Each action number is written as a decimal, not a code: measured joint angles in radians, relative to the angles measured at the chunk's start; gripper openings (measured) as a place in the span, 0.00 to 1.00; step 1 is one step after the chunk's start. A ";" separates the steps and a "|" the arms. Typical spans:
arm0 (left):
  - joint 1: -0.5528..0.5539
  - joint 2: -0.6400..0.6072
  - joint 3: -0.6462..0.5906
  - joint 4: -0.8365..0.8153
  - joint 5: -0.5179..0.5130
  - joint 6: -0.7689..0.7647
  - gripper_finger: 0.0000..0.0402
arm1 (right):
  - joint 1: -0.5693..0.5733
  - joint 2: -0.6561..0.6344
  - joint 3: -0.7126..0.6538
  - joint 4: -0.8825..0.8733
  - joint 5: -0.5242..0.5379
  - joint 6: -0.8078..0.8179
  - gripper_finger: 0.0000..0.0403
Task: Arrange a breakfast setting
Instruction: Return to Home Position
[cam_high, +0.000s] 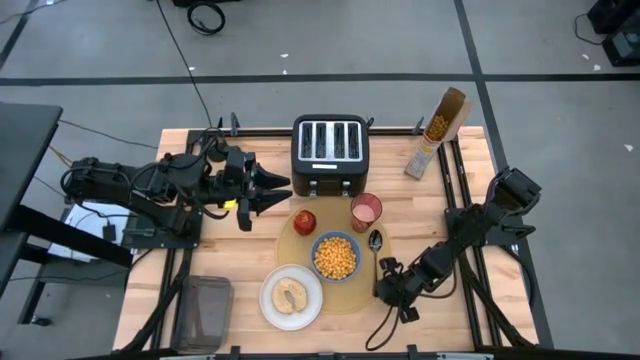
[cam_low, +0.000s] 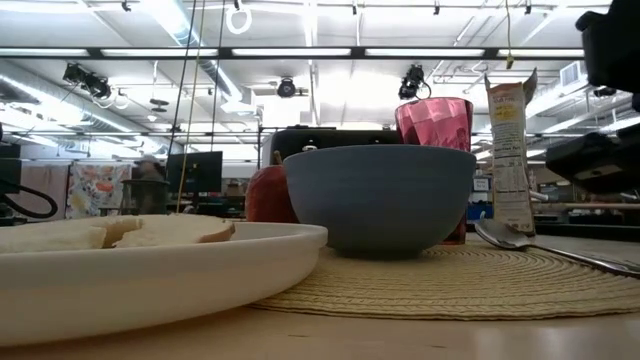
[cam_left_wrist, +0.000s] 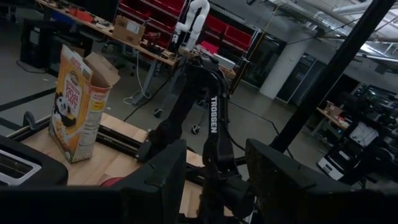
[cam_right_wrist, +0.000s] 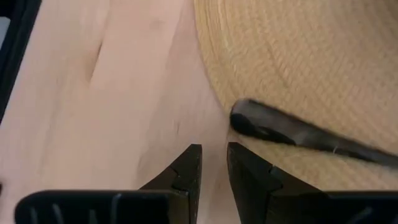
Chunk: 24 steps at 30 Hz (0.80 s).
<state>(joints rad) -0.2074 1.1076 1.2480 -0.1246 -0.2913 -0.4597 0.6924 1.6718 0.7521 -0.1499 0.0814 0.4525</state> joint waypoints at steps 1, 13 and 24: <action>-0.003 0.000 0.000 0.000 0.000 0.000 0.43 | -0.001 0.000 0.000 0.002 0.001 -0.005 0.21; -0.075 0.015 0.001 0.010 0.008 0.107 0.43 | -0.007 -0.348 0.048 -0.221 0.079 0.045 0.19; 0.148 0.052 -0.024 0.006 0.221 0.195 0.04 | -0.267 -0.784 0.049 -0.150 0.106 -0.208 0.03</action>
<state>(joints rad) -0.0590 1.1592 1.2237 -0.1182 -0.0703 -0.2642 0.4252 0.8878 0.8009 -0.2995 0.1870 0.2441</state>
